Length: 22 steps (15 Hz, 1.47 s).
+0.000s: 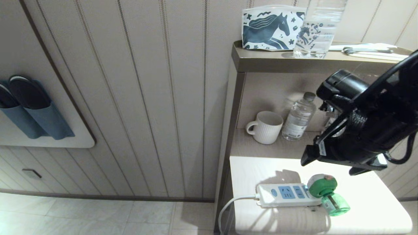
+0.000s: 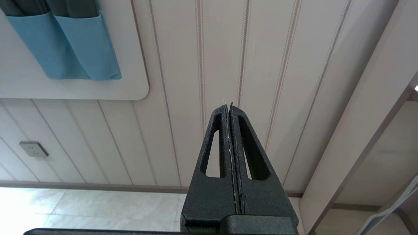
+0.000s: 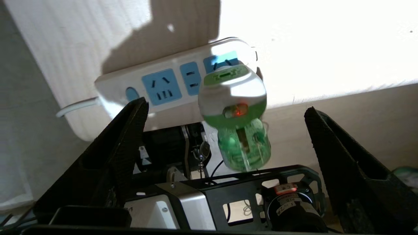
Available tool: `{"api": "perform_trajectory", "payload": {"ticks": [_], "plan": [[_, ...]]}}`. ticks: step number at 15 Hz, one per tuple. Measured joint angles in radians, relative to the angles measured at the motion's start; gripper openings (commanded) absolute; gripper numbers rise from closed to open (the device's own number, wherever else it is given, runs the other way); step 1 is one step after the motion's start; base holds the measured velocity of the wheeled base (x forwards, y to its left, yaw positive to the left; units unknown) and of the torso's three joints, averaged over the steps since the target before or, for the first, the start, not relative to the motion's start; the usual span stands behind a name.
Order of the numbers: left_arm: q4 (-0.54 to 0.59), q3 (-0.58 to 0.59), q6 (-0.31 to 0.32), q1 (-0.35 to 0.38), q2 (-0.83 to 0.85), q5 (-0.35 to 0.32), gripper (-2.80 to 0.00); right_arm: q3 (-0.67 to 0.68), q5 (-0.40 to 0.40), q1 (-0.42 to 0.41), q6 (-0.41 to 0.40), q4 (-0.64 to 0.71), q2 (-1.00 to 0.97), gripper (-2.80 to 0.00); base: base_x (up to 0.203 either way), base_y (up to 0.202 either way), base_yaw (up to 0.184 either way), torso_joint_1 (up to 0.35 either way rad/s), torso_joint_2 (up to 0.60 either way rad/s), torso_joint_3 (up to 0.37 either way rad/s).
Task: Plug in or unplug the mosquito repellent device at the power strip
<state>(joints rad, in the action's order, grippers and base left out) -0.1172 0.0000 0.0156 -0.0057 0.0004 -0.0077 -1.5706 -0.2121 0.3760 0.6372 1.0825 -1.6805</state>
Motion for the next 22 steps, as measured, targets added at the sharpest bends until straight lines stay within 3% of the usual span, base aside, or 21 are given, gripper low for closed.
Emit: {"api": "perform_trajectory", "payload": {"ticks": [5,6,18,22], "plan": [[0.000,0.000,0.000,0.000,0.000,0.000,-2.80,-0.120,-0.003,0.010,0.000,0.155,0.092,0.00,0.000,0.000,0.000,0.000,0.00,0.000],[0.000,0.000,0.000,0.000,0.000,0.000,-2.80,-0.129,-0.005,0.010,-0.001,0.170,0.116,-2.80,0.000,0.000,0.000,0.000,0.00,0.000],[0.000,0.000,-0.001,0.000,0.000,0.000,-2.80,-0.076,-0.020,-0.007,-0.003,0.313,0.401,-2.80,0.000,0.000,0.000,0.000,0.00,0.000],[0.000,0.000,0.000,0.000,0.000,0.000,-2.80,0.041,-0.047,-0.092,0.001,0.321,0.486,-2.80,0.000,0.000,0.000,0.000,0.00,0.000]]}}
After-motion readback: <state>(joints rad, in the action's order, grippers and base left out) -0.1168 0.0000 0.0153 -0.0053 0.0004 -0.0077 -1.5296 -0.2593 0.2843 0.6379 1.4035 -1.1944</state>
